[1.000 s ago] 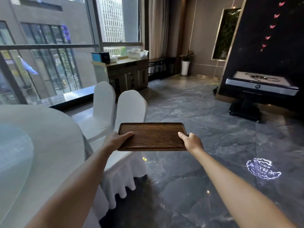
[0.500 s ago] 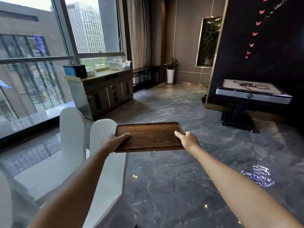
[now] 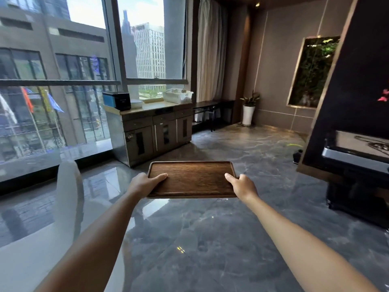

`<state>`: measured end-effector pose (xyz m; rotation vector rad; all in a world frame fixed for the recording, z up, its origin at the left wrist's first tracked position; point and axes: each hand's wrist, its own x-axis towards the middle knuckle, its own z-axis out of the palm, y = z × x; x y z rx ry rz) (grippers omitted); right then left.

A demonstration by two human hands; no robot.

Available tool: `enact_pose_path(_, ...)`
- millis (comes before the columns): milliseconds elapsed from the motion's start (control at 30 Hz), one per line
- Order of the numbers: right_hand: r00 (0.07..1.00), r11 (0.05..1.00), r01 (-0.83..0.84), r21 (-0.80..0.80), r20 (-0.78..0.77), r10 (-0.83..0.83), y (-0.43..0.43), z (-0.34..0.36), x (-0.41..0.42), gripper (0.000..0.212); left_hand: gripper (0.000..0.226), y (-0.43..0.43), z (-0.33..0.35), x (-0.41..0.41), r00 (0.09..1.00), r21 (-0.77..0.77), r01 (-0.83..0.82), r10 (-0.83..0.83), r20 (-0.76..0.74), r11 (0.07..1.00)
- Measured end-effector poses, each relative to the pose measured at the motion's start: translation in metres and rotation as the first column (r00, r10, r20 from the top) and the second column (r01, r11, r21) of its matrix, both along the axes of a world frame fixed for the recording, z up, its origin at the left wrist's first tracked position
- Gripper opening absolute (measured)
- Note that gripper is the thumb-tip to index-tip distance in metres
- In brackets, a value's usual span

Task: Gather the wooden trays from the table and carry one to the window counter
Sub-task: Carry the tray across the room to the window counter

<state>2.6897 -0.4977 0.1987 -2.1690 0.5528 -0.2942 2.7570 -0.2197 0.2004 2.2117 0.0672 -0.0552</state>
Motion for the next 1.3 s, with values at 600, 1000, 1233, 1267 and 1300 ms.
enact_pose_path(600, 0.997, 0.997, -0.073, -0.014, -0.008, 0.073, -0.092, -0.015, 0.523, 0.053, 0.066, -0.088, -0.01, 0.506, 0.996, 0.04, -0.09, 0.089, 0.017, 0.995)
enact_pose_path(1000, 0.989, 0.989, -0.147, 0.025, -0.023, 0.148, -0.144, -0.046, 0.868, 0.048, 0.052, -0.141, -0.031, 0.828, 0.986, 0.101, -0.165, 0.163, 0.02, 0.981)
enact_pose_path(1233, 0.975, 0.975, -0.222, 0.014, 0.034, 0.221, -0.185, -0.011, 1.095, 0.048, 0.052, -0.18, -0.01, 1.031, 0.97, 0.079, -0.241, 0.238, 0.047, 0.967)
enact_pose_path(1267, 0.973, 0.974, -0.227, 0.014, 0.035, 0.226, -0.188, -0.007, 1.124, 0.049, 0.054, -0.183, -0.006, 1.058, 0.968, 0.083, -0.249, 0.246, 0.051, 0.965)
enact_pose_path(1300, 0.972, 0.972, -0.233, 0.018, 0.031, 0.232, -0.191, -0.006, 1.151, 0.049, 0.056, -0.185, -0.003, 1.084, 0.967, 0.093, -0.255, 0.251, 0.052, 0.963)
